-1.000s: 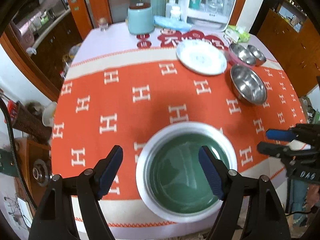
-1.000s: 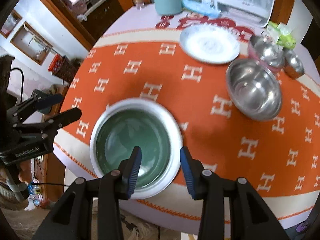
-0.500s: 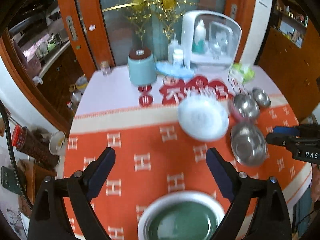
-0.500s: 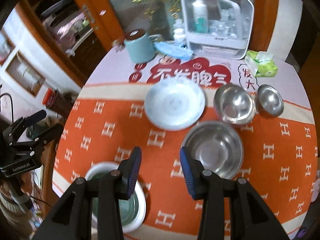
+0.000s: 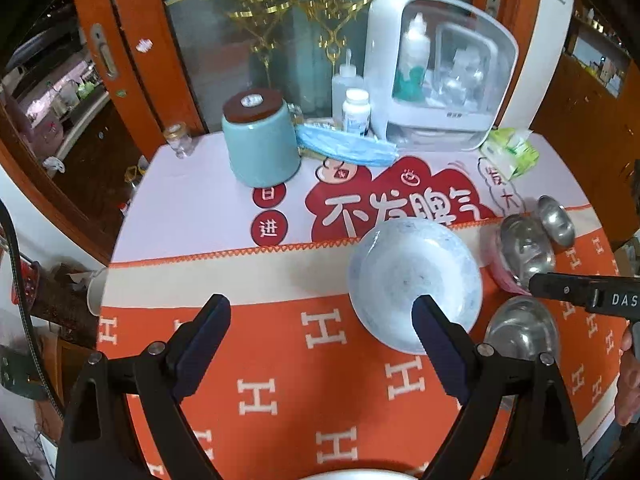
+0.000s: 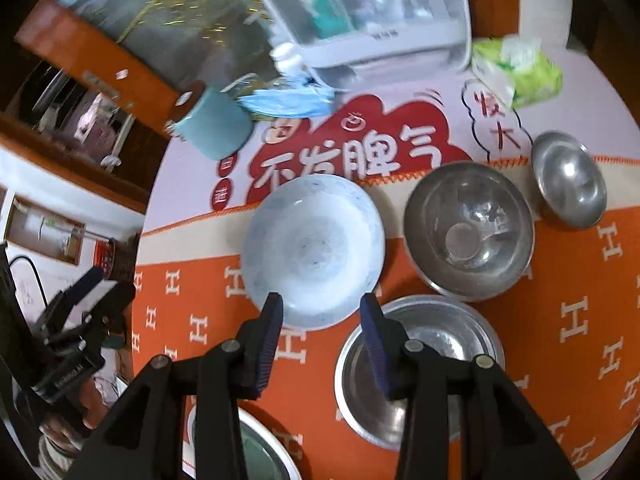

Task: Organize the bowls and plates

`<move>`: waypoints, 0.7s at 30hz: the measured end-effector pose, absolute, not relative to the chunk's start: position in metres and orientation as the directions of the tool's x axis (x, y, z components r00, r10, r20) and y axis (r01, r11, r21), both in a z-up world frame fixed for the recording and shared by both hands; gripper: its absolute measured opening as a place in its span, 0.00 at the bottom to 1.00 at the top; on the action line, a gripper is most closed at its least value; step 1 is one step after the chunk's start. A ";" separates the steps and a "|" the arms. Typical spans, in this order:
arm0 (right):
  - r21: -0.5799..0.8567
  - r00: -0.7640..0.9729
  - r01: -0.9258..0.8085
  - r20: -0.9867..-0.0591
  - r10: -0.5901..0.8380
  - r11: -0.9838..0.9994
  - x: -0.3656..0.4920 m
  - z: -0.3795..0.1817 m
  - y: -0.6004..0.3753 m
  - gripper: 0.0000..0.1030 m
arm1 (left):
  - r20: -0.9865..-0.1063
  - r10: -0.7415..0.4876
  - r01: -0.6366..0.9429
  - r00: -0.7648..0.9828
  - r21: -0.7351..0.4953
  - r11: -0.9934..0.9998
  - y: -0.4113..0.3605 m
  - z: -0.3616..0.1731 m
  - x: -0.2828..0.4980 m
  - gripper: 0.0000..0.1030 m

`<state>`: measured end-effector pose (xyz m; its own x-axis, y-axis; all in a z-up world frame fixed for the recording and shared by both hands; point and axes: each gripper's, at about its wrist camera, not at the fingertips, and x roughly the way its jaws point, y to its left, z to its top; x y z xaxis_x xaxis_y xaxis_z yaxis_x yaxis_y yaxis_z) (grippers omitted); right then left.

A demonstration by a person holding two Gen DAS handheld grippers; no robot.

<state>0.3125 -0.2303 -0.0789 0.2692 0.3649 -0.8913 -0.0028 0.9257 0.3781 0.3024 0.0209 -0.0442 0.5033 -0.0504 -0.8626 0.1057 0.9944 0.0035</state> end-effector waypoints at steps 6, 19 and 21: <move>0.421 0.217 0.051 -0.890 0.401 0.906 0.336 -0.108 -0.236 0.39 | -0.905 -0.065 0.074 0.420 -0.037 0.997 0.023 -0.089 0.338 0.89; 0.384 0.121 0.107 -0.920 0.372 0.917 0.354 -0.156 -0.238 0.39 | -0.953 -0.130 0.054 0.275 -0.120 0.991 0.022 -0.155 0.378 0.83; 0.376 0.112 0.110 -0.924 0.364 0.920 0.357 -0.161 -0.238 0.37 | -0.953 -0.137 0.051 0.269 -0.128 0.991 0.021 -0.159 0.382 0.82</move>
